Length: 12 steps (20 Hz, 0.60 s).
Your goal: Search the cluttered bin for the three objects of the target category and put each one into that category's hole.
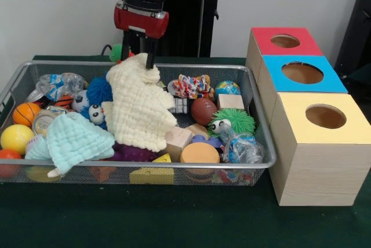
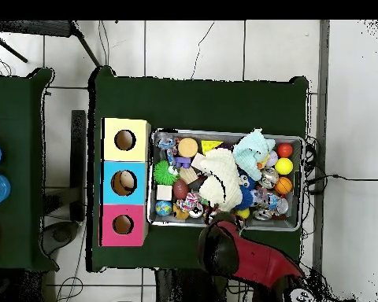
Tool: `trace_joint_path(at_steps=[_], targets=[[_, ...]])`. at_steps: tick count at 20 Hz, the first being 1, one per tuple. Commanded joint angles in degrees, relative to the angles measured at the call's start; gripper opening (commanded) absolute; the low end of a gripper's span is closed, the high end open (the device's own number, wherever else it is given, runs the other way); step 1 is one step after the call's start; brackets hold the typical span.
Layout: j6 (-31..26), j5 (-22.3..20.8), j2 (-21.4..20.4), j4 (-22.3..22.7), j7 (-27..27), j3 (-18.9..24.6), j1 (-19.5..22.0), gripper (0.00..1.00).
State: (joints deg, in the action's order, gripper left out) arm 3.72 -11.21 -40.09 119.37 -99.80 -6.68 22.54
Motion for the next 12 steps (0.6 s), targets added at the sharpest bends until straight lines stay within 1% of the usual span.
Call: trace_joint_path(at_steps=[1, 7, 12], targets=[[1.95, -1.24, 0.47, -4.61, -6.84, 5.41, -0.76, 1.0], [-0.29, -0.04, -1.04, -4.14, -7.13, 4.3, -2.34, 1.0], [-2.03, 0.77, -1.79, -3.69, -7.45, 4.13, -2.79, 1.0]])
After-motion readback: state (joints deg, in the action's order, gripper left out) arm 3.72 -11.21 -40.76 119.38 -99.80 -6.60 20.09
